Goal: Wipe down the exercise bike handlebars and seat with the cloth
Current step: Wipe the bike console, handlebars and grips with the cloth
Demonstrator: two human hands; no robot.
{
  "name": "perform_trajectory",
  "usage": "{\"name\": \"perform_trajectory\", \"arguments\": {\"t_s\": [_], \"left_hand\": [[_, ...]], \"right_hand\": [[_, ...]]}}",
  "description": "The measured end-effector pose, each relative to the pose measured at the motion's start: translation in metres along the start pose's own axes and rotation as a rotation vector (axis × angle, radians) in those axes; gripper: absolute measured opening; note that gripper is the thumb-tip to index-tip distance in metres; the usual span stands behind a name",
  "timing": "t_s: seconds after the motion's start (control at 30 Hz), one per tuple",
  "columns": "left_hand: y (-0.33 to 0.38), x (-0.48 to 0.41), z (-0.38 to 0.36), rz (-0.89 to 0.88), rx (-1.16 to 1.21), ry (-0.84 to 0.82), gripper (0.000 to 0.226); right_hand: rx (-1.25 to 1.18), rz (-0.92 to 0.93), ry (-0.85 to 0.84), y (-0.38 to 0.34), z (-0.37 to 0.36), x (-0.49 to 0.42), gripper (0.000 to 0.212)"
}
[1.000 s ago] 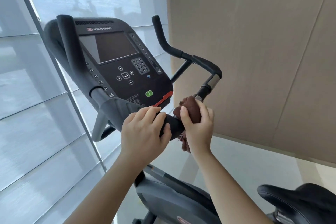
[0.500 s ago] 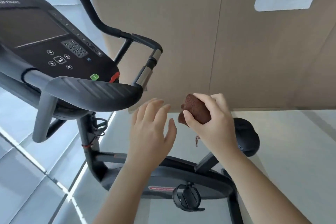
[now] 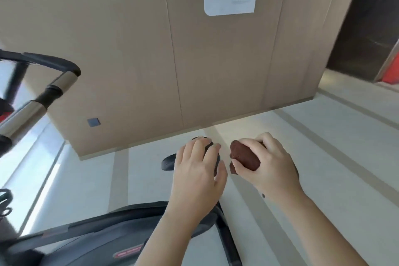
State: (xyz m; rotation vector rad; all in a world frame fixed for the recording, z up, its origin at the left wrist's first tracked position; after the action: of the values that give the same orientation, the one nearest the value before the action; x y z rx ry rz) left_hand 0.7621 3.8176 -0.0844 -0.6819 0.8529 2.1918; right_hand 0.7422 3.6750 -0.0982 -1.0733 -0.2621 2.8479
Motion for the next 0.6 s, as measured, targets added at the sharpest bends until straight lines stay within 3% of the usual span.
{"name": "perform_trajectory", "arguments": {"t_s": [0.3,0.6], "left_hand": [[0.088,-0.090,-0.163,-0.020,0.063,-0.018,0.027],[0.076,-0.152,-0.255,-0.002,-0.004,-0.025,0.025]], "right_hand": [[0.057,-0.030,-0.015,0.191,0.021,-0.031,0.036],[0.058,0.032,-0.067,0.280,-0.017,-0.094,0.037]]}}
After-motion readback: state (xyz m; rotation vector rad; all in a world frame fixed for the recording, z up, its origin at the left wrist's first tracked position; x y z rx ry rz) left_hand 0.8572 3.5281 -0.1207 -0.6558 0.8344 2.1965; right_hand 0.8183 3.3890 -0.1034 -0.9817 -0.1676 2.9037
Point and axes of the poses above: each hand's wrist, its own x-axis away from the middle knuckle, its own z-axis out of the back of the hand, y = z × x, the point moved 8 cm from there along -x, towards the middle knuckle, and after that the axes turned 12 degrees about x, right-handed, at the moved point
